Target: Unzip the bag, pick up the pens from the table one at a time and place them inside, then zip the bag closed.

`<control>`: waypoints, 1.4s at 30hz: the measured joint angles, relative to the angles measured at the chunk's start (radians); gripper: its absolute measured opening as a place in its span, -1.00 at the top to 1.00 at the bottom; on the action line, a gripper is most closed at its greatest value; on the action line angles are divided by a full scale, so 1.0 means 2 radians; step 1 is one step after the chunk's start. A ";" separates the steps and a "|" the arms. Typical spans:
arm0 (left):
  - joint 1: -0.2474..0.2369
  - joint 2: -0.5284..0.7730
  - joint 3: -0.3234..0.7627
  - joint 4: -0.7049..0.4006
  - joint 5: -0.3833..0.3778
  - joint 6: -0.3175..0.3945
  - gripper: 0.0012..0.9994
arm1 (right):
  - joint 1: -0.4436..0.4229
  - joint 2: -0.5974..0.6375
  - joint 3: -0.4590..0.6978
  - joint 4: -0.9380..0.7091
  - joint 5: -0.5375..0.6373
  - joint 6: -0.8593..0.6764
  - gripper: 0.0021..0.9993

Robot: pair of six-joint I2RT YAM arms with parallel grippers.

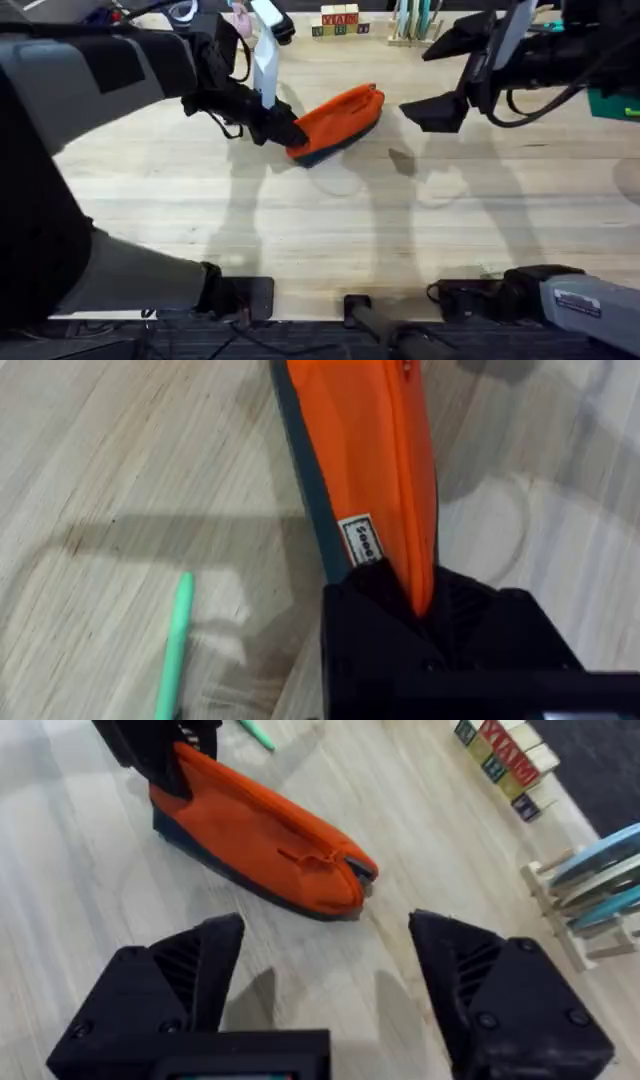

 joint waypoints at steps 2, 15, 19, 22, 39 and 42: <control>0.000 0.000 0.000 0.000 0.000 0.000 0.92 | 0.002 0.010 0.000 0.000 0.000 0.000 -1.00; 0.000 0.000 0.000 0.000 0.000 0.000 0.92 | 0.065 0.051 0.000 0.002 0.000 0.000 -1.00; 0.000 0.000 0.000 0.000 0.000 0.000 0.92 | 0.074 0.051 0.000 0.016 0.000 0.022 -1.00; 0.000 0.000 0.000 0.000 0.000 0.000 0.92 | 0.074 0.051 0.000 0.039 0.000 0.071 -1.00; 0.000 0.000 0.000 0.000 0.000 0.000 0.92 | 0.073 0.051 0.000 0.080 0.085 0.526 -1.00; 0.000 0.000 0.000 0.000 0.000 0.000 0.92 | 0.073 0.051 0.000 0.080 0.094 0.605 -1.00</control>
